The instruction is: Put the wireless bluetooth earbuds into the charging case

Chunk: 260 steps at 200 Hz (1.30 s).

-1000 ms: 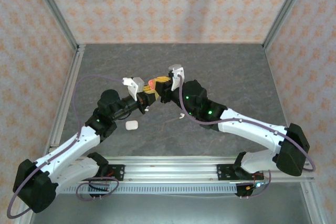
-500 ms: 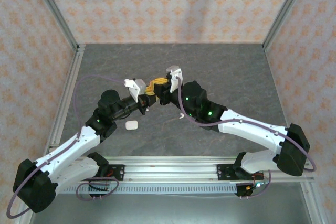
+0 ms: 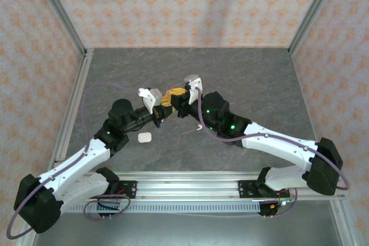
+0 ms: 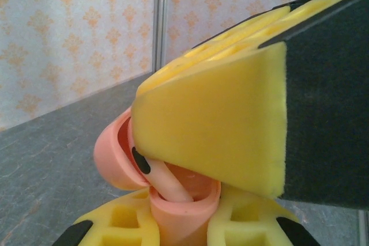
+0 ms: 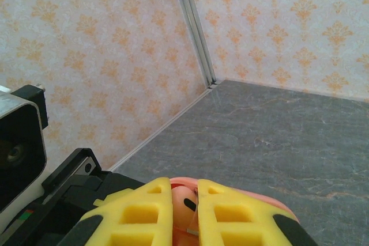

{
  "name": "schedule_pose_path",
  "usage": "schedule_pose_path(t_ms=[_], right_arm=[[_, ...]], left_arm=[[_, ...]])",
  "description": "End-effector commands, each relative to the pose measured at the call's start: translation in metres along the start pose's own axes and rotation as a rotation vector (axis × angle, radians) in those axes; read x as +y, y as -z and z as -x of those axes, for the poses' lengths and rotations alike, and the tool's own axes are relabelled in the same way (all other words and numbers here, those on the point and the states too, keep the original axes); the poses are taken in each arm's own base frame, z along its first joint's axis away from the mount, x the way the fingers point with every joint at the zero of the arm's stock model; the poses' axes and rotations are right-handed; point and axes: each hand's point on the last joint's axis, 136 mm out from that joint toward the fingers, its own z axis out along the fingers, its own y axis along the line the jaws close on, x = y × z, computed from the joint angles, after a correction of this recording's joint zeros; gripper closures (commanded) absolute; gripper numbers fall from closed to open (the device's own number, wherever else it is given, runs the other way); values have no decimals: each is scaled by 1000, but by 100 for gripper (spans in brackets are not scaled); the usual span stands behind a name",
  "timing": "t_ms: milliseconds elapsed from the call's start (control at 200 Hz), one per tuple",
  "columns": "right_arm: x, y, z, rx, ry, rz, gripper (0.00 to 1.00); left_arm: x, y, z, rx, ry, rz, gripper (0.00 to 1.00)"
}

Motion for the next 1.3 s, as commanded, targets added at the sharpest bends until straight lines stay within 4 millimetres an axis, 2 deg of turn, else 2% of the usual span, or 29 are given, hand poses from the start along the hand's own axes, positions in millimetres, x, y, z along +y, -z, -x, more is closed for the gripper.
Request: schedule_pose_path(t_ms=[0, 365, 615, 891, 1181, 1216, 1296], right_arm=[[5, 6, -4, -1, 5, 17, 86], [2, 7, -4, -14, 4, 4, 78], [-8, 10, 1, -34, -12, -51, 69], [-5, 12, 12, -64, -35, -47, 60], [-4, 22, 45, -61, -106, -90, 54], [-1, 33, 60, -87, -113, -81, 53], [-4, 40, 68, -79, -107, -112, 53]], left_arm=[[-7, 3, 28, -84, -66, -22, 100], [-5, 0, 26, -72, -60, -14, 100], [-5, 0, 24, -69, -54, -12, 100], [-3, 0, 23, -61, -55, -2, 100], [-1, 1, 13, -20, -47, 9, 100], [-2, 1, 11, -15, -49, 6, 100], [-1, 2, 7, -5, -46, 6, 100]])
